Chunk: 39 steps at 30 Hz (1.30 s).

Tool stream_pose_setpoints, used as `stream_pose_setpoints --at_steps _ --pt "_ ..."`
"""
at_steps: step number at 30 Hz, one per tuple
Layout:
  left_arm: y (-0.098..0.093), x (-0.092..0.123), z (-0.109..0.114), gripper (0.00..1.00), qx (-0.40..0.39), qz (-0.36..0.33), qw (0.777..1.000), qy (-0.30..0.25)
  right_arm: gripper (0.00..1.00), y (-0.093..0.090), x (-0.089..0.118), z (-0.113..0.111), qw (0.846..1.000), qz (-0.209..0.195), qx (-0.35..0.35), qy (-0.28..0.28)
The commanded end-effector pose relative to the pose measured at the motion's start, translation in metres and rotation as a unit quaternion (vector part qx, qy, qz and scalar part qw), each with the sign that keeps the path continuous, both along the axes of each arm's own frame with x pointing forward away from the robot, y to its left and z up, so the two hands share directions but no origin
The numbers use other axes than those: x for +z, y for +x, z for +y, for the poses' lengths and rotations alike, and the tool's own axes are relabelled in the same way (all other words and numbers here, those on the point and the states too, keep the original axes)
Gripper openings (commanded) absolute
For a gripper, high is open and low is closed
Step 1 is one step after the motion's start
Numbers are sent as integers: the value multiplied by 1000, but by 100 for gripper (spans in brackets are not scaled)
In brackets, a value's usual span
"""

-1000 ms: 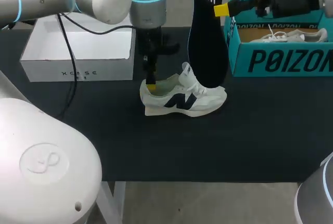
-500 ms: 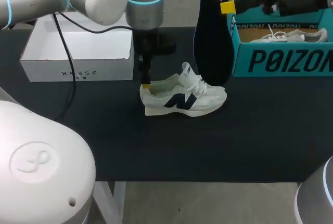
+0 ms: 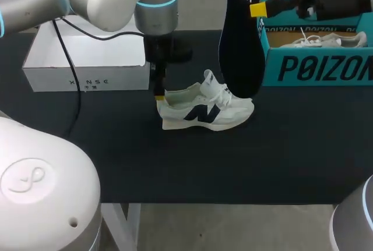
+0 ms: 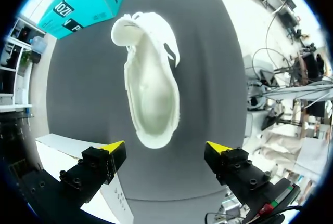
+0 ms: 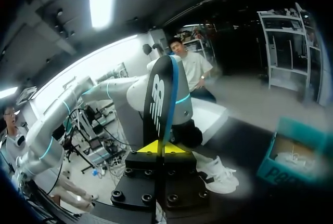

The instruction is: Take the shoe out of the shoebox, open the shoe tongue, remove and reinsert the insole, then place the shoe into the shoebox

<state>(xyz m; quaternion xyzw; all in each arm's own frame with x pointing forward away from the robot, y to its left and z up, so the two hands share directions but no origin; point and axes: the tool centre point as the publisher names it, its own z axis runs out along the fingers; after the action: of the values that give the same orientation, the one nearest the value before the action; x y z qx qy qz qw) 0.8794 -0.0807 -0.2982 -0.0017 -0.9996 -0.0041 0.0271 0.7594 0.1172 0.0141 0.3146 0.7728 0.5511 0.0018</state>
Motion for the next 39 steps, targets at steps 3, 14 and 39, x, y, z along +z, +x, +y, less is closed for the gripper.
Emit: stream_pose_setpoints --at_steps 3,14,39 --pt "0 0 1 100 1 -2 1000 1 0 -1 -2 1 1000 -2 -3 3" --pt "2 1 1 100 4 -1 1000 4 0 -4 -1 -2 1000 -4 3 8" --pt "2 1 1 100 4 -1 1000 4 0 -5 0 -1 1000 -3 12 11"
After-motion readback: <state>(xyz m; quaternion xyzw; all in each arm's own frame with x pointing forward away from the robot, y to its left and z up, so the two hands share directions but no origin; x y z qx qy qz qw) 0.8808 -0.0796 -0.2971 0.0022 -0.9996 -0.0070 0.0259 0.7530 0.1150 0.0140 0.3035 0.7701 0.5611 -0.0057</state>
